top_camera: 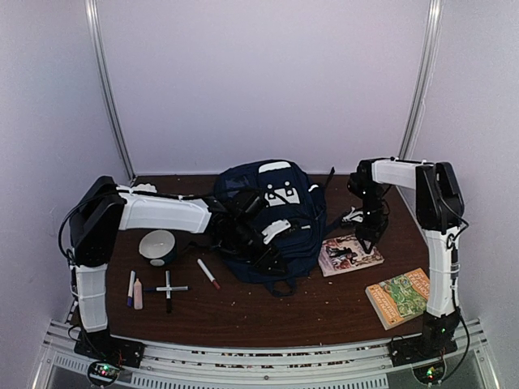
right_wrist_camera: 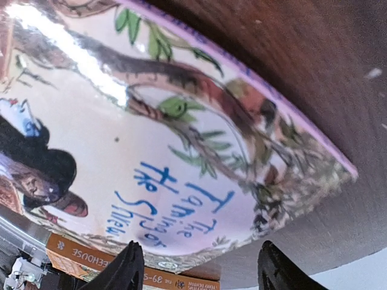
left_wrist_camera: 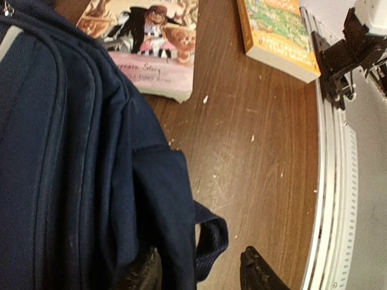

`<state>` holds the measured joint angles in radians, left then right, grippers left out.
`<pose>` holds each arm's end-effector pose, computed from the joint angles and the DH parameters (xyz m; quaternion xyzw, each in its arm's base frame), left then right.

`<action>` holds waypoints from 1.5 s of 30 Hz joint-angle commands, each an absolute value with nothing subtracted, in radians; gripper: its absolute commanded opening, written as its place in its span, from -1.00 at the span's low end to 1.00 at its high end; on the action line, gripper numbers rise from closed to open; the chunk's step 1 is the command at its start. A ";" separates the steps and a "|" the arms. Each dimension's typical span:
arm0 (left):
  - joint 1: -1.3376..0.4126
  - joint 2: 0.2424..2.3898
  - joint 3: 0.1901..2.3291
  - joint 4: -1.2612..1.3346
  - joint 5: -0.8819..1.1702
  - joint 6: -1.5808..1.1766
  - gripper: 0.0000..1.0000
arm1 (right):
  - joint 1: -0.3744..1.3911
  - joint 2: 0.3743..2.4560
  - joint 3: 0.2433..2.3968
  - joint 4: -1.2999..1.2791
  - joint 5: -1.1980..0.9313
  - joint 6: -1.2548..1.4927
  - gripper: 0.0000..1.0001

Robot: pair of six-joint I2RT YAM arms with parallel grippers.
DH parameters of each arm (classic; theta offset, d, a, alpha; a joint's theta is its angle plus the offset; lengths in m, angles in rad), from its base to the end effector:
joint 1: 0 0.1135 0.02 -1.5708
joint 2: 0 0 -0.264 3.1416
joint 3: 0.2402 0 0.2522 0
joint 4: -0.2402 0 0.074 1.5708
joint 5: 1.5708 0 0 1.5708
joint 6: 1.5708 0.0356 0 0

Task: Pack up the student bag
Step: Move the book to the center of the board.

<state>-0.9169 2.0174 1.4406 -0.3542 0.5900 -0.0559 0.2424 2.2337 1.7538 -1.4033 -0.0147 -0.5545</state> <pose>0.2482 -0.3565 0.1852 0.4621 0.7872 -0.3846 0.1370 0.3821 0.0950 0.1574 0.3822 -0.9109 -0.0313 0.1525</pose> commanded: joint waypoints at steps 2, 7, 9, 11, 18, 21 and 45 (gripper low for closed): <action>-0.913 2.035 1.467 -0.460 0.488 0.070 -0.03 | 0.271 2.057 1.729 -1.336 -0.045 -0.569 0.31; -0.905 2.060 1.445 -0.422 0.394 0.032 -0.03 | 0.364 1.973 1.585 -1.203 -0.069 -0.643 0.32; -0.893 2.055 1.416 -0.387 0.357 0.010 -0.03 | 0.402 1.956 1.538 -1.160 -0.088 -0.681 0.32; -0.872 2.054 1.399 -0.373 0.315 -0.007 -0.04 | 0.445 1.947 1.512 -1.145 -0.140 -0.713 0.32; -0.804 1.976 1.280 -0.207 0.293 -0.075 -0.05 | 0.612 1.872 1.363 -1.002 -0.195 -0.803 0.41; -0.798 1.963 1.267 -0.187 0.311 -0.081 -0.05 | 0.665 1.825 1.288 -0.912 -0.151 -0.857 0.34; -0.798 1.871 1.216 -0.141 0.297 -0.117 -0.05 | 0.718 1.792 1.176 -0.803 -0.040 -0.903 -0.55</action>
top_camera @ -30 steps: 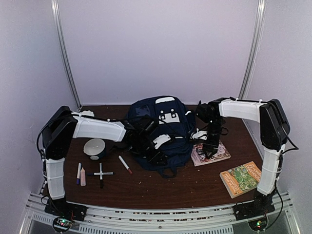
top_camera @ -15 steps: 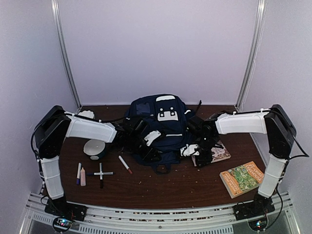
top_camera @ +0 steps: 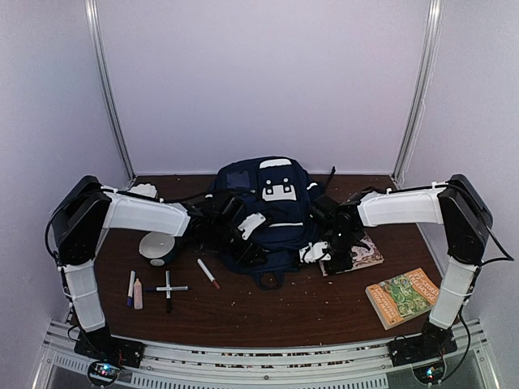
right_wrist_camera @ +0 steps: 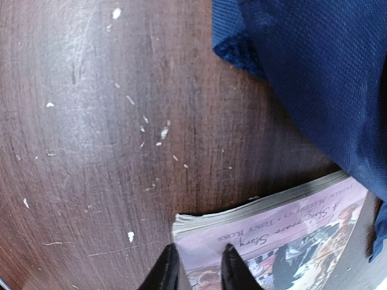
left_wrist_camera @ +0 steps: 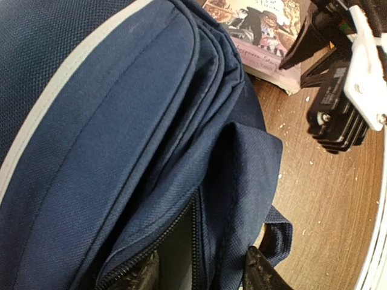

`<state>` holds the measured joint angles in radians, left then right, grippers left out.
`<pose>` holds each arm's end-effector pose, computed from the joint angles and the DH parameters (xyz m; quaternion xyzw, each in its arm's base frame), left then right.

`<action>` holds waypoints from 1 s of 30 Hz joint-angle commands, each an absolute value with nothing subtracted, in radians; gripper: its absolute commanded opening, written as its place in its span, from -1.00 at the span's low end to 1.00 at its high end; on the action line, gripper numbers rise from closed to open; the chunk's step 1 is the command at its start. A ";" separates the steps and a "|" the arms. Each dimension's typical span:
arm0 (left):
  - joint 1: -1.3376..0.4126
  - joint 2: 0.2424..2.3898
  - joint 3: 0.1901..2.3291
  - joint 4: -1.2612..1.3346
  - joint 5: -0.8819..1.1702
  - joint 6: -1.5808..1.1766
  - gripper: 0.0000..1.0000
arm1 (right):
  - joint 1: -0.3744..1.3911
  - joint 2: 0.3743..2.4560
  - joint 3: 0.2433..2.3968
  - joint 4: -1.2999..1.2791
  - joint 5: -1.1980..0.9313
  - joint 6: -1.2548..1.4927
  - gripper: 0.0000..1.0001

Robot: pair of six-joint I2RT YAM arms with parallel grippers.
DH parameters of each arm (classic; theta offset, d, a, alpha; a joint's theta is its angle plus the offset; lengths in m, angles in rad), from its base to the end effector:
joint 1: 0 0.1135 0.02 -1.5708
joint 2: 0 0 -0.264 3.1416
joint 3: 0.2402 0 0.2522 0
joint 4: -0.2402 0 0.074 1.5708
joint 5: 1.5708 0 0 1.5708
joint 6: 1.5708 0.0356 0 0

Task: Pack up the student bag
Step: Move the book to the center of the board.

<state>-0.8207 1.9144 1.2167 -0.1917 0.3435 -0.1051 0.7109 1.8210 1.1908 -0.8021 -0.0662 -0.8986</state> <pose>0.2659 -0.3030 0.1672 0.3787 0.8498 -0.2912 0.2226 0.2514 0.2196 0.1649 -0.7201 0.6896 0.0264 0.0719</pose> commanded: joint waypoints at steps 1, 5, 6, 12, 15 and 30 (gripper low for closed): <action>-0.798 1.868 1.215 -0.141 0.298 -0.119 -0.05 | 0.718 1.786 1.173 -0.804 -0.041 -0.905 -0.61; -0.798 1.862 1.228 -0.146 0.317 -0.123 -0.05 | 0.719 1.771 1.169 -0.818 -0.056 -0.909 -0.87; -0.798 1.861 1.234 -0.150 0.323 -0.123 -0.04 | 0.719 1.770 1.166 -0.821 -0.059 -0.910 -0.92; -0.798 1.858 1.262 -0.155 0.351 -0.133 -0.05 | 0.731 1.746 1.135 -0.828 -0.078 -0.919 -1.00; -0.798 1.854 1.270 -0.156 0.356 -0.134 -0.05 | 0.750 1.732 1.116 -0.841 -0.090 -0.918 -1.00; -0.798 1.832 1.282 -0.184 0.361 -0.144 -0.04 | 0.459 1.796 1.368 -0.933 -0.233 -0.858 -0.02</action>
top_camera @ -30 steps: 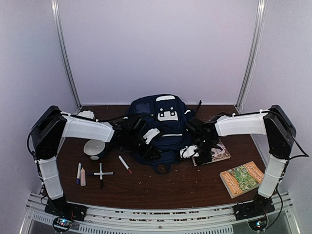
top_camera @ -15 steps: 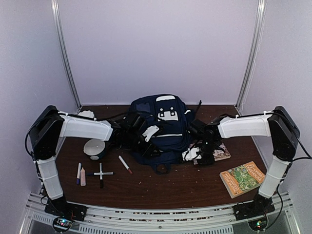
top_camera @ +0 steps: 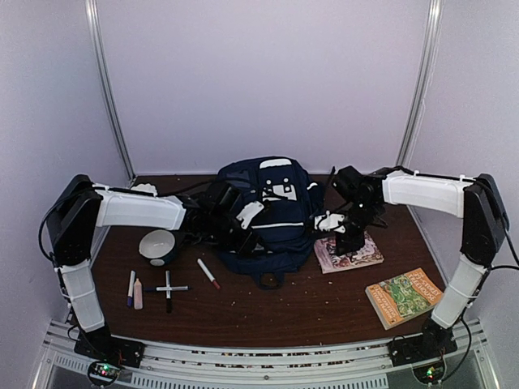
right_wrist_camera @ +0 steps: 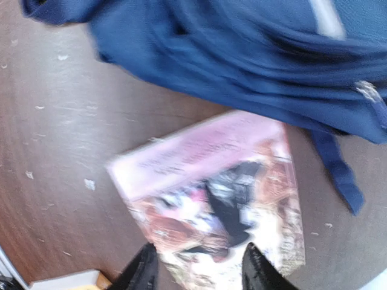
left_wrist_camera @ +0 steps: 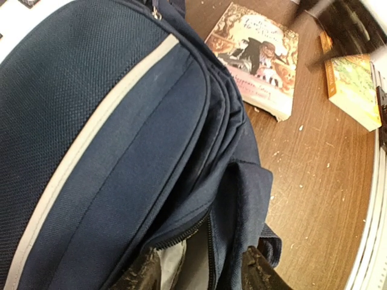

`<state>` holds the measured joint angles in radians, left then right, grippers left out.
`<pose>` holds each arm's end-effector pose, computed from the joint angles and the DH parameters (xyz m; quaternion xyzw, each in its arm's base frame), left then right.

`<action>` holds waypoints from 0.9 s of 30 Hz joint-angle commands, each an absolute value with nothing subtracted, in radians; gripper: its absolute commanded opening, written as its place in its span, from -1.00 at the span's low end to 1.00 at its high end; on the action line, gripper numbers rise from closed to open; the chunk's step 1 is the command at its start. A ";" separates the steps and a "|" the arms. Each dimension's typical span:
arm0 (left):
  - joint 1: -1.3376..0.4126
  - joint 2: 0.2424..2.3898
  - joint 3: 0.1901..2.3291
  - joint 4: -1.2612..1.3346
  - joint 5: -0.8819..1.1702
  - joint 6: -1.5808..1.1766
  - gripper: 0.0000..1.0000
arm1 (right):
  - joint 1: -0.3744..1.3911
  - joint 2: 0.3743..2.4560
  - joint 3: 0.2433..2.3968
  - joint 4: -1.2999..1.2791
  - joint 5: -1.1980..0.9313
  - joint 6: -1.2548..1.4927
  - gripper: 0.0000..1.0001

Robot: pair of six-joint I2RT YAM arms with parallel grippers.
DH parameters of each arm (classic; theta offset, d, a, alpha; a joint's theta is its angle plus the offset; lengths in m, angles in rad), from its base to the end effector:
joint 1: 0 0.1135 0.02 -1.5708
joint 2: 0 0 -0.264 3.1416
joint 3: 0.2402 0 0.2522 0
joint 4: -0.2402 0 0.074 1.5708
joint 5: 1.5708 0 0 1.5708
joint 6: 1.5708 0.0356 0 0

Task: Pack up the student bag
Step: Move the book to the center of the board.

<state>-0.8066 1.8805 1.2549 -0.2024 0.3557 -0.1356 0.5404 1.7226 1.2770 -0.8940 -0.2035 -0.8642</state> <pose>0.2725 -0.3023 0.1910 0.3626 0.8448 -0.3090 0.2435 0.2808 0.1769 0.2171 -0.6473 0.7468 0.0811 0.1295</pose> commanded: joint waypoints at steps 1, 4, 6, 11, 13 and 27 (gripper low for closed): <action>-0.798 1.830 1.282 -0.188 0.361 -0.144 -0.04 | 0.429 1.826 1.401 -0.950 -0.238 -0.863 0.03; -0.798 1.820 1.279 -0.189 0.359 -0.146 -0.04 | 0.348 1.930 1.532 -1.034 -0.270 -0.880 0.09; -0.798 1.814 1.273 -0.186 0.357 -0.147 -0.04 | 0.310 2.002 1.606 -1.090 -0.271 -0.886 0.13; -0.798 1.809 1.265 -0.184 0.354 -0.154 -0.04 | 0.248 2.146 1.752 -1.196 -0.242 -0.886 0.22; -0.798 1.810 1.266 -0.186 0.353 -0.155 -0.04 | 0.235 2.203 1.813 -1.260 -0.233 -0.877 0.25; -0.798 1.807 1.290 -0.210 0.347 -0.136 -0.04 | 0.221 2.303 1.857 -1.481 -0.261 -0.832 0.37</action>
